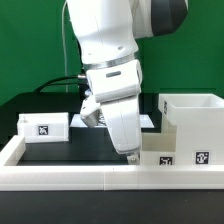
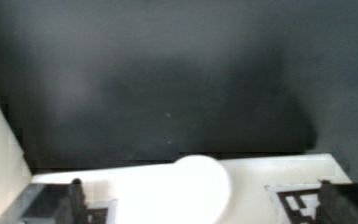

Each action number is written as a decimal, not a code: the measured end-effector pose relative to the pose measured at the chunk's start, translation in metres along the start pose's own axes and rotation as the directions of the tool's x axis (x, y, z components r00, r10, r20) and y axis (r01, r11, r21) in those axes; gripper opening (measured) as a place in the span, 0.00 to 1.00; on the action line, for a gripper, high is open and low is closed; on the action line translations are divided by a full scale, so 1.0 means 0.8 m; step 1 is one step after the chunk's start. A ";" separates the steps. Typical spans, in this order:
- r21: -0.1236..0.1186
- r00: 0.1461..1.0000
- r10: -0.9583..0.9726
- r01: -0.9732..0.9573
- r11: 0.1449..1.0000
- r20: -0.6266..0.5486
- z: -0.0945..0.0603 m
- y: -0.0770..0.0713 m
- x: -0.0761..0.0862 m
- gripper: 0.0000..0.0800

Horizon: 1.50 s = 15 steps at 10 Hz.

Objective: Assemble drawer

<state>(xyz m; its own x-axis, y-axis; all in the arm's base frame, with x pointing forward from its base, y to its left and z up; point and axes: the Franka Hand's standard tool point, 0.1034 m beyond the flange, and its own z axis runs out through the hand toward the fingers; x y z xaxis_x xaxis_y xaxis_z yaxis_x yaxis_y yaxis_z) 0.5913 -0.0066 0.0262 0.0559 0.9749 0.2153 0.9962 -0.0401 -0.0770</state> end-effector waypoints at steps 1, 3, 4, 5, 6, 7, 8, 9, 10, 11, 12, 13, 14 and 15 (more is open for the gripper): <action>0.001 1.000 -0.002 0.002 1.000 0.011 0.001 0.000 0.003 0.81; 0.003 1.000 0.004 -0.004 1.000 0.022 0.002 0.000 0.002 0.81; 0.003 1.000 0.004 -0.005 1.000 0.022 0.002 -0.001 0.001 0.81; 0.004 1.000 0.005 -0.005 1.000 0.022 0.002 -0.001 0.001 0.81; 0.006 1.000 -0.006 0.006 1.000 0.022 0.003 -0.001 0.002 0.81; 0.006 0.999 -0.040 0.039 0.999 0.021 0.002 0.000 0.001 0.81; 0.003 0.997 -0.076 0.076 0.997 0.019 0.001 0.003 -0.001 0.81; -0.002 0.997 -0.074 0.074 0.997 0.019 0.001 0.007 0.002 0.81; -0.005 0.997 -0.071 0.072 0.997 0.026 0.001 0.011 0.013 0.81; -0.007 0.998 -0.049 0.050 0.999 0.026 0.000 0.013 0.022 0.81; -0.011 1.000 -0.004 0.005 1.000 0.027 -0.001 0.016 0.028 0.81; -0.011 1.000 -0.005 0.006 1.000 0.027 -0.001 0.016 0.027 0.81; -0.011 1.000 -0.004 0.004 1.000 0.027 -0.001 0.016 0.026 0.81; -0.011 1.000 -0.003 0.004 1.000 0.027 0.000 0.015 0.027 0.81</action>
Offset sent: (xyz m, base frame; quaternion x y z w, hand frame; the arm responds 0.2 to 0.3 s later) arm 0.0000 0.0000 0.0000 0.0000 0.0000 0.0000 1.0000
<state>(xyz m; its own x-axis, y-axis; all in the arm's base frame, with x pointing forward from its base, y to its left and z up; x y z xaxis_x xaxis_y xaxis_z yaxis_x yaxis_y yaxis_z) 0.6048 0.0136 0.0302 0.0506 0.9806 0.1895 0.9971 -0.0388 -0.0657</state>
